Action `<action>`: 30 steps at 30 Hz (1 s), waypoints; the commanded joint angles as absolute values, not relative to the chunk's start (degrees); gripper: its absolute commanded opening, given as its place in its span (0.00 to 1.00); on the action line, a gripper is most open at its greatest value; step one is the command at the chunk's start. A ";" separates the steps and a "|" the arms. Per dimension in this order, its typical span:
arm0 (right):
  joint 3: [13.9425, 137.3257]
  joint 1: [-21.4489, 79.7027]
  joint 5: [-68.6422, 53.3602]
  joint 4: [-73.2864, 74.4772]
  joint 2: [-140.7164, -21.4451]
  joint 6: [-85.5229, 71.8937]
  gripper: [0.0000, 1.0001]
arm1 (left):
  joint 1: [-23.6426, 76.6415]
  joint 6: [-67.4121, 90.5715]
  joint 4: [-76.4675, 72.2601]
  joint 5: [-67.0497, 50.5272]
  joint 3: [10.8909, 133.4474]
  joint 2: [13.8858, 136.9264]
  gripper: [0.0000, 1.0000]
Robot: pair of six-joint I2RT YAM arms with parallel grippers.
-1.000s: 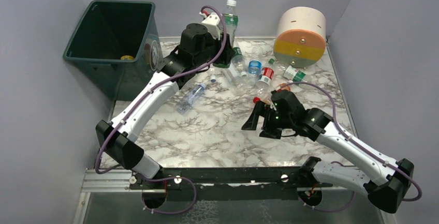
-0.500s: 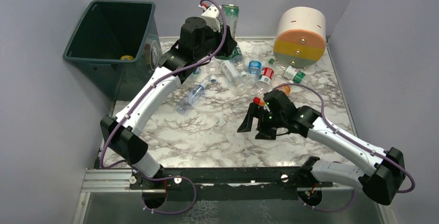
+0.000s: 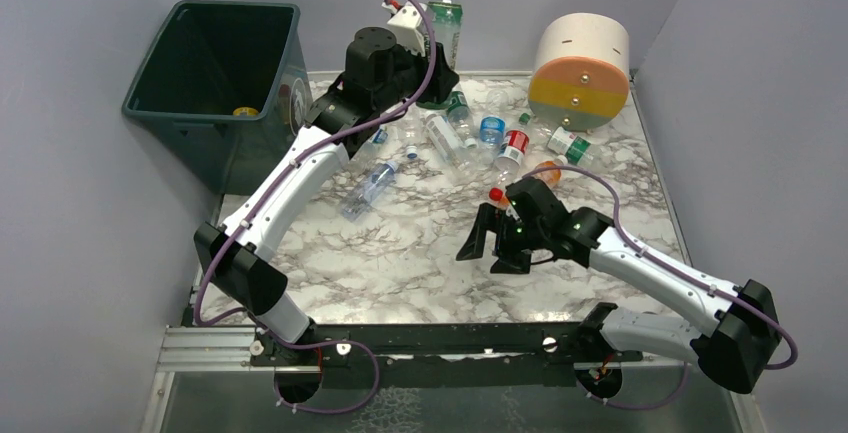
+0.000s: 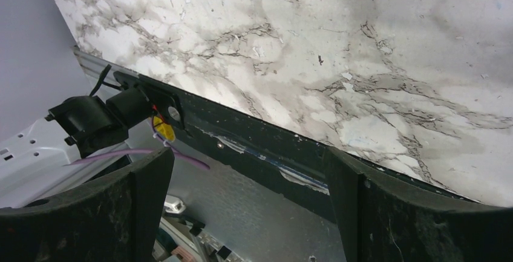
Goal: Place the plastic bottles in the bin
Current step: Place the plastic bottle in the trash bin.
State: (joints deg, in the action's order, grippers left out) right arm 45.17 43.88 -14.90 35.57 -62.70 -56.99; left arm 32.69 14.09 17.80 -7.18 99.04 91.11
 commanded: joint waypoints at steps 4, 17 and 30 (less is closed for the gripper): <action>44.30 44.03 -16.77 32.49 -63.90 -57.29 0.96 | 32.04 14.15 15.75 -8.95 103.75 92.26 0.52; 45.15 44.06 -18.14 31.11 -67.35 -57.03 0.96 | 31.16 13.84 15.81 -9.84 106.70 93.36 0.52; 43.74 44.08 -19.42 29.29 -67.10 -58.09 0.96 | 30.54 14.06 15.67 -8.52 111.07 93.23 0.52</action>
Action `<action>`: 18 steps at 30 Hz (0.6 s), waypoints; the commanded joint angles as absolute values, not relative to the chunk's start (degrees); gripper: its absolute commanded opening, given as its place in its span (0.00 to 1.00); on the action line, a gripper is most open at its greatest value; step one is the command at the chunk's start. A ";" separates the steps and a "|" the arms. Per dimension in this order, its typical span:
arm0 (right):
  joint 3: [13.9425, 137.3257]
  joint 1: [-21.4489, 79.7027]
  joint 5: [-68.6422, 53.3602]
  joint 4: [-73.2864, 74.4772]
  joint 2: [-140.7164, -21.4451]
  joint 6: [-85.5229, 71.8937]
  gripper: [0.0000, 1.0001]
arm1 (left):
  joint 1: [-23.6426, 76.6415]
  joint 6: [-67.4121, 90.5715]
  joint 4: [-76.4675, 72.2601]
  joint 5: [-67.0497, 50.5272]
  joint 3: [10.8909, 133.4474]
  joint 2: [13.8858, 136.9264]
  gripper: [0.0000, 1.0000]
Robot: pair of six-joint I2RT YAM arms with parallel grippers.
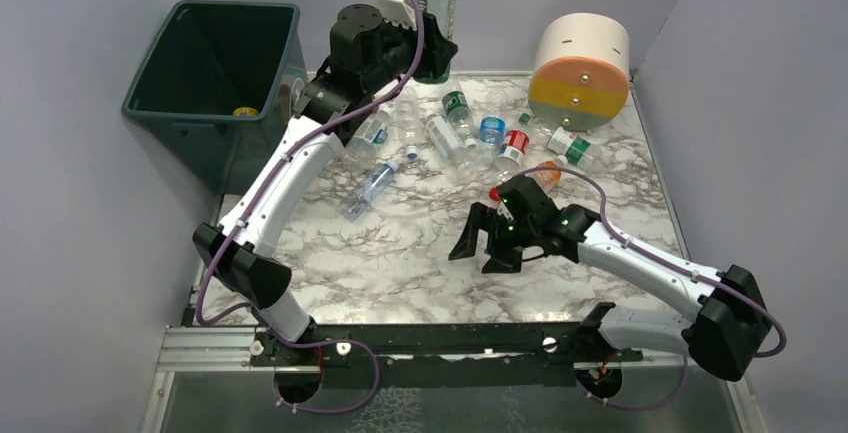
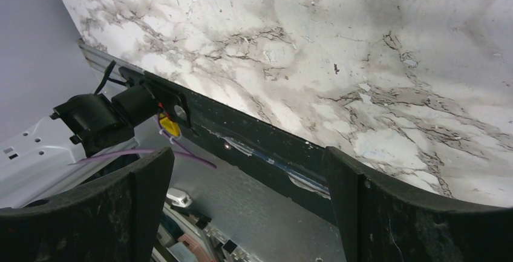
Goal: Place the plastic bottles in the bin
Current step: Place the plastic bottle in the trash bin.
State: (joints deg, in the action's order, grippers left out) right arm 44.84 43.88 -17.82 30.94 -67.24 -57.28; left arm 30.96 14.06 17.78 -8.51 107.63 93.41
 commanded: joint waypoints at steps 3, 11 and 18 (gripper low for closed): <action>43.44 44.12 -19.60 29.26 -66.89 -58.07 0.96 | 30.37 13.76 15.68 -8.10 112.33 93.52 0.52; 43.22 44.06 -20.33 28.22 -67.96 -58.05 0.96 | 29.17 13.01 15.61 -6.86 115.40 94.47 0.52; 43.26 44.10 -20.87 27.82 -69.09 -57.58 0.96 | 28.33 12.74 15.75 -6.08 117.64 95.27 0.52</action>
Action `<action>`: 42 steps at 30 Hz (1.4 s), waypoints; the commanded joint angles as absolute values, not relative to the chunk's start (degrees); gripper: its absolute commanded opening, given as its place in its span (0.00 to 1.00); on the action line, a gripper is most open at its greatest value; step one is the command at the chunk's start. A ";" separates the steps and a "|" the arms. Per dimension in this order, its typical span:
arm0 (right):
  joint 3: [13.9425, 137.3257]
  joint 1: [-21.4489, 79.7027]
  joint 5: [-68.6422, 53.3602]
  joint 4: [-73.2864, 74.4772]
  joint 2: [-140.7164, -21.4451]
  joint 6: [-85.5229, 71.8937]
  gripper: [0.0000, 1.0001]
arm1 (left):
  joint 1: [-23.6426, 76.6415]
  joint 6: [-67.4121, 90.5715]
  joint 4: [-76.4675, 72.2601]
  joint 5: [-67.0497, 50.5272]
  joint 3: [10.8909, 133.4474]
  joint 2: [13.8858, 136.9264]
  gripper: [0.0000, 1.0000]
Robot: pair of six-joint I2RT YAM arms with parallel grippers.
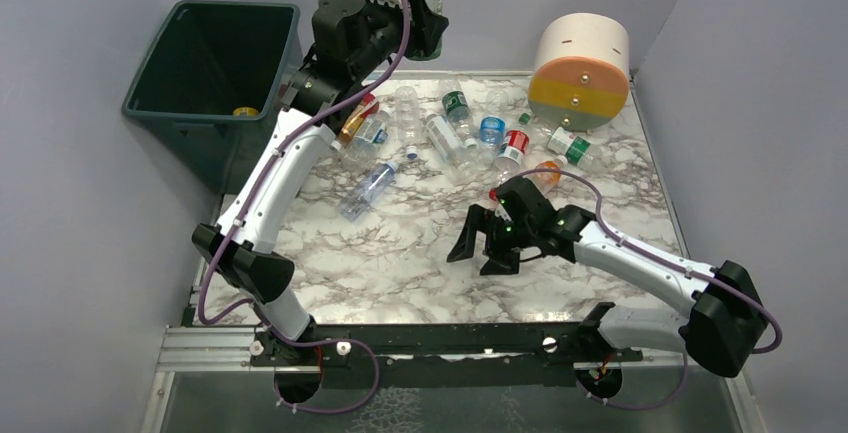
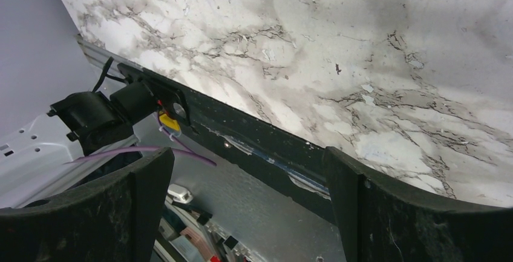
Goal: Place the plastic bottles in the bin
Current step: Place the plastic bottle in the trash bin.
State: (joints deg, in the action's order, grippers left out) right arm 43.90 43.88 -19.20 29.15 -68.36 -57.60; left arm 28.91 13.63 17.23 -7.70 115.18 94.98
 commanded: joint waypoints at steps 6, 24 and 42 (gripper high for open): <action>42.84 44.05 -21.09 27.62 -69.17 -57.60 0.96 | 28.05 12.92 15.34 -6.16 118.50 95.69 0.52; 44.49 44.10 -21.70 26.81 -73.45 -56.95 0.96 | 24.93 12.09 12.78 -7.03 115.48 94.86 0.52; 44.12 44.12 -24.10 23.86 -77.23 -56.62 0.96 | 10.06 10.45 10.42 -7.72 116.20 93.05 0.52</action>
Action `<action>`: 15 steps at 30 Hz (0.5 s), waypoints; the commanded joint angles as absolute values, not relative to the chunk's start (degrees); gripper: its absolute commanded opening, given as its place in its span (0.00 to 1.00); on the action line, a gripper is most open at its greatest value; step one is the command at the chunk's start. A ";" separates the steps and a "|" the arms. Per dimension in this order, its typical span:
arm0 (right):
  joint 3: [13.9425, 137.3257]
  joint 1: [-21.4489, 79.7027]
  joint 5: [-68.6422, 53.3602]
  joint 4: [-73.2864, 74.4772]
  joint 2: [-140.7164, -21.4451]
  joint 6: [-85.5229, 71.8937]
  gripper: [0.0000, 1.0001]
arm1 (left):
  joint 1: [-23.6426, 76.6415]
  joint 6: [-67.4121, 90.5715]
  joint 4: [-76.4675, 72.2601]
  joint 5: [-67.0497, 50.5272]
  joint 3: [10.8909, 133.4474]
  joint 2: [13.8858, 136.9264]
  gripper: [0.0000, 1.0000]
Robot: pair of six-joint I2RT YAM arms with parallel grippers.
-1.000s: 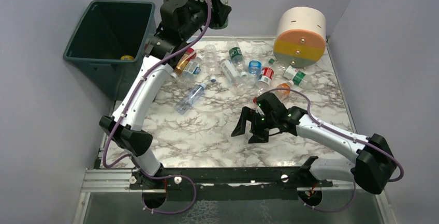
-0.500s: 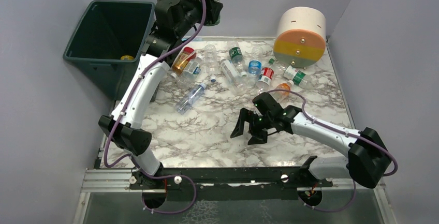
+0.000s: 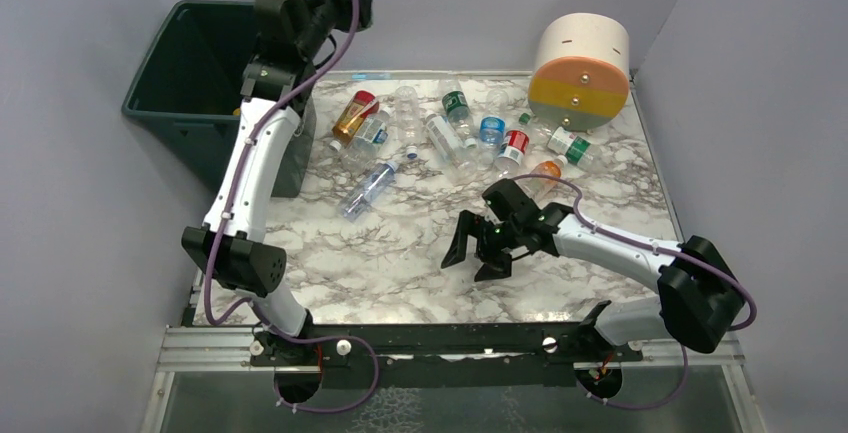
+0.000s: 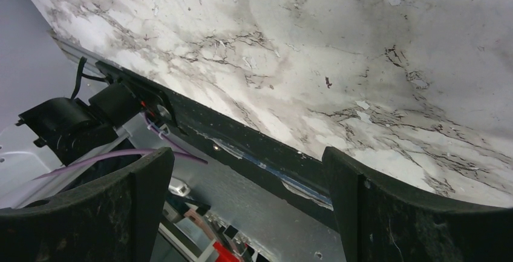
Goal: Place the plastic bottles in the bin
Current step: Place the plastic bottle in the trash bin.
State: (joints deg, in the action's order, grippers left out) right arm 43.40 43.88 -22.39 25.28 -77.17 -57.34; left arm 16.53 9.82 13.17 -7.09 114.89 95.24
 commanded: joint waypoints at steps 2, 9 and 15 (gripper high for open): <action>43.68 44.10 -24.15 23.73 -77.15 -56.60 0.96 | 6.49 11.98 9.73 -9.00 114.95 92.71 0.52; 43.40 44.12 -25.16 22.84 -78.76 -56.53 0.96 | -4.29 15.70 6.92 -13.31 108.94 90.40 0.52; 42.90 44.08 -25.46 21.76 -79.17 -56.96 0.96 | -15.26 18.57 6.97 -19.98 105.91 89.43 0.52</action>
State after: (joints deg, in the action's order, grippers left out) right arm 43.40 43.88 -23.79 23.57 -78.72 -57.32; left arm -9.21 15.75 9.47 -13.56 106.78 92.12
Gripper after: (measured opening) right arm 0.958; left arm 0.559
